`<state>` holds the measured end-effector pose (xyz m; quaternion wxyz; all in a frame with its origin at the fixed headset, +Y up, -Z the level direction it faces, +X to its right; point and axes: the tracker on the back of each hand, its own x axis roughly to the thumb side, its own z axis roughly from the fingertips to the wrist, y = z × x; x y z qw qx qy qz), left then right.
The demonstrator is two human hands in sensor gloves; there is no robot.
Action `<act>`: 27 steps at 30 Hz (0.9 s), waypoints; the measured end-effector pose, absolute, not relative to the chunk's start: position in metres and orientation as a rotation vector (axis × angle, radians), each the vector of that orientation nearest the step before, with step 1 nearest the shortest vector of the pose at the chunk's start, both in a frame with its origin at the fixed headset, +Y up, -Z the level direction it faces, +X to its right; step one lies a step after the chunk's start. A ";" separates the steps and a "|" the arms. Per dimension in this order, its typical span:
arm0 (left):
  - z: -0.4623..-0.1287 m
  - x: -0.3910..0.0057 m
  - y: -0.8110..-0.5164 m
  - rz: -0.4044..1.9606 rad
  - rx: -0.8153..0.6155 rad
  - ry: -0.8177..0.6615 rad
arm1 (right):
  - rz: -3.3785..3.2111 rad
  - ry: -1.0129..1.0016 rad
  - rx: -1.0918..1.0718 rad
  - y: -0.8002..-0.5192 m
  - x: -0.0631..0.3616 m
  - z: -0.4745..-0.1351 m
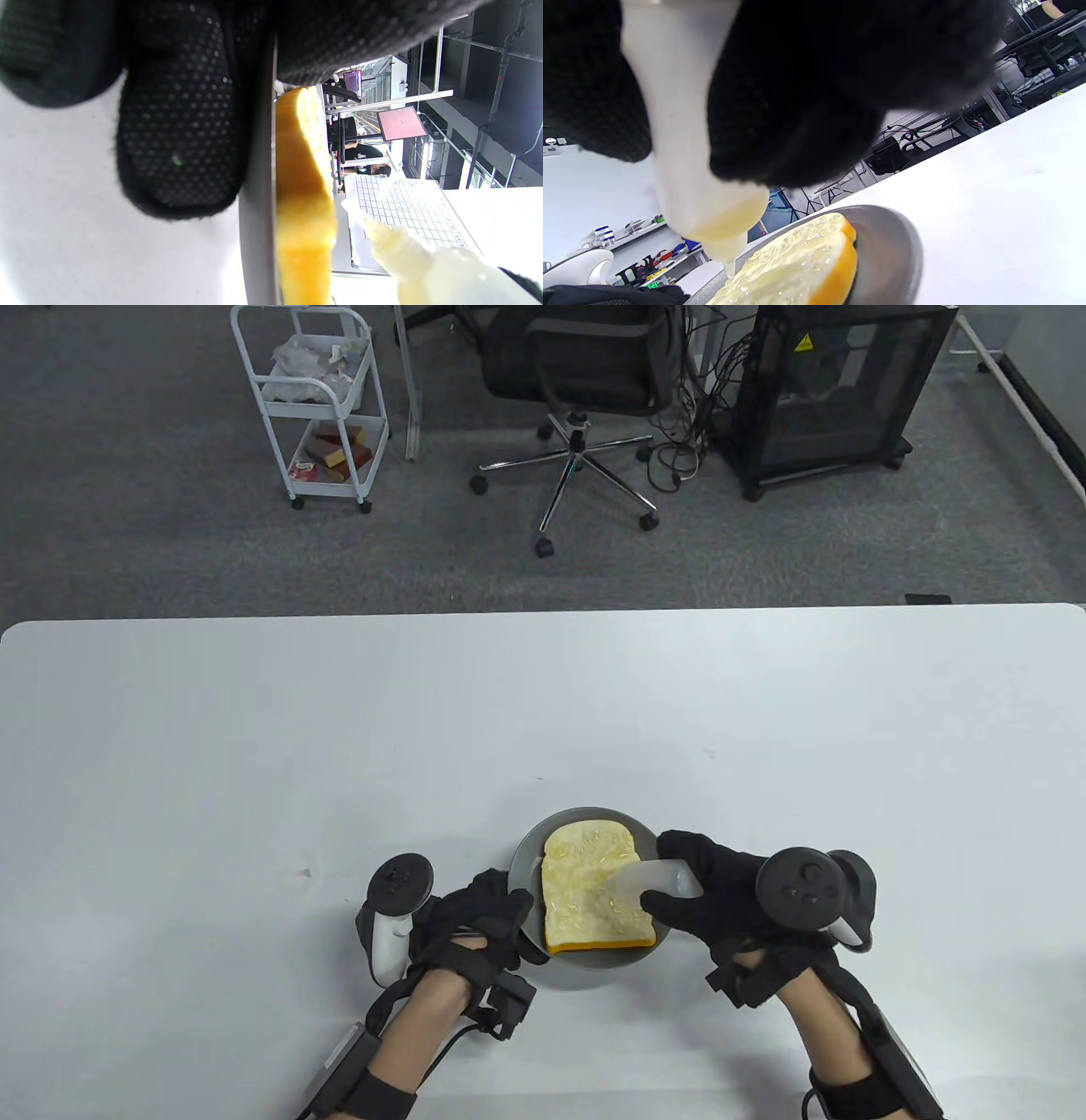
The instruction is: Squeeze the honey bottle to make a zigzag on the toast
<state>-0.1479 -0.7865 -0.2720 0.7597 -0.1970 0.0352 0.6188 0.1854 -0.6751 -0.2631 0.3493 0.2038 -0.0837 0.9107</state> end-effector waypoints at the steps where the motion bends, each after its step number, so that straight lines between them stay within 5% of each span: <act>1: -0.272 -0.148 -0.786 1.348 -0.428 0.078 | 2.360 -0.214 0.523 -0.675 0.187 -0.263; 27: -0.272 -0.153 -0.785 1.373 -0.414 0.089 | 2.387 -0.141 0.446 -0.665 0.217 -0.265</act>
